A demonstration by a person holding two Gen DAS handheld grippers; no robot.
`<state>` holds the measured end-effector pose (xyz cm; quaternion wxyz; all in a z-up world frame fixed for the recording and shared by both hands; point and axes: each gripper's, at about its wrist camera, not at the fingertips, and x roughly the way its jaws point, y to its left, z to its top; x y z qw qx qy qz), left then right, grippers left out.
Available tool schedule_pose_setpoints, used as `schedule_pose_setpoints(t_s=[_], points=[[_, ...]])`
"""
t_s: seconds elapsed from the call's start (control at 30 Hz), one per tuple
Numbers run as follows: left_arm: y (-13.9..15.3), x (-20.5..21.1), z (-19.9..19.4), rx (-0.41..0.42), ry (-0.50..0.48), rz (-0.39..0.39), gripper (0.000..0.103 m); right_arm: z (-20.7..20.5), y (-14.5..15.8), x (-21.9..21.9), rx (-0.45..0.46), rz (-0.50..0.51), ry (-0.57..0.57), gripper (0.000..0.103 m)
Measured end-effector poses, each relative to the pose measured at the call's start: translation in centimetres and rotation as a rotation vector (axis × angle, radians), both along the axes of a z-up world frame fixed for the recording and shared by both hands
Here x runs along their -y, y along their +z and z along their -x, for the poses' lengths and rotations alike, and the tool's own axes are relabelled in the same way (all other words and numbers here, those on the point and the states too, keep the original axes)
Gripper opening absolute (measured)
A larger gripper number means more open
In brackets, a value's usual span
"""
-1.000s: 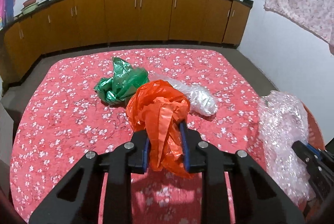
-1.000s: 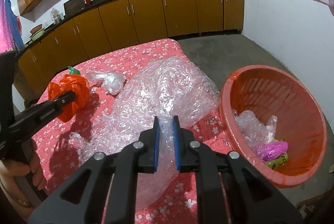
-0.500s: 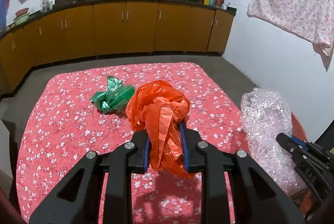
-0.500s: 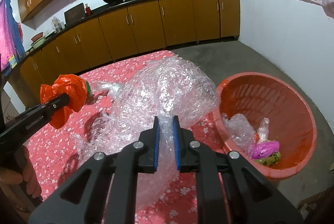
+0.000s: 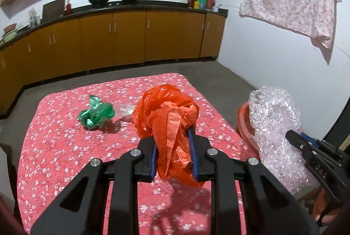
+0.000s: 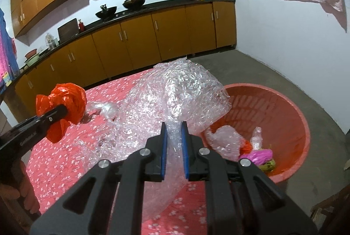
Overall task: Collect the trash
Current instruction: 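Carry the bubble wrap sheet and red bag over the orange basket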
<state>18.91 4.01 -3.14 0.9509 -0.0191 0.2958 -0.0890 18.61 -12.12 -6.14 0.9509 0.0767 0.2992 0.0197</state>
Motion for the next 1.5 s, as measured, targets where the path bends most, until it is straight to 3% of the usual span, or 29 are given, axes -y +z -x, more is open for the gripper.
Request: schedule_pose_setpoints(t_s=[0.7,1.5], points=[[0.0,8.5,-1.5,-0.014,-0.234,0.034,0.024,1.1,0.5,9.3,0.039,0.024,-0.239,0.013],[-3.3,18.1,-6.0,-0.1,-0.426,0.017,0.024,-2.0,-2.4,15.5,-0.012,0.027,-0.356,0.013]])
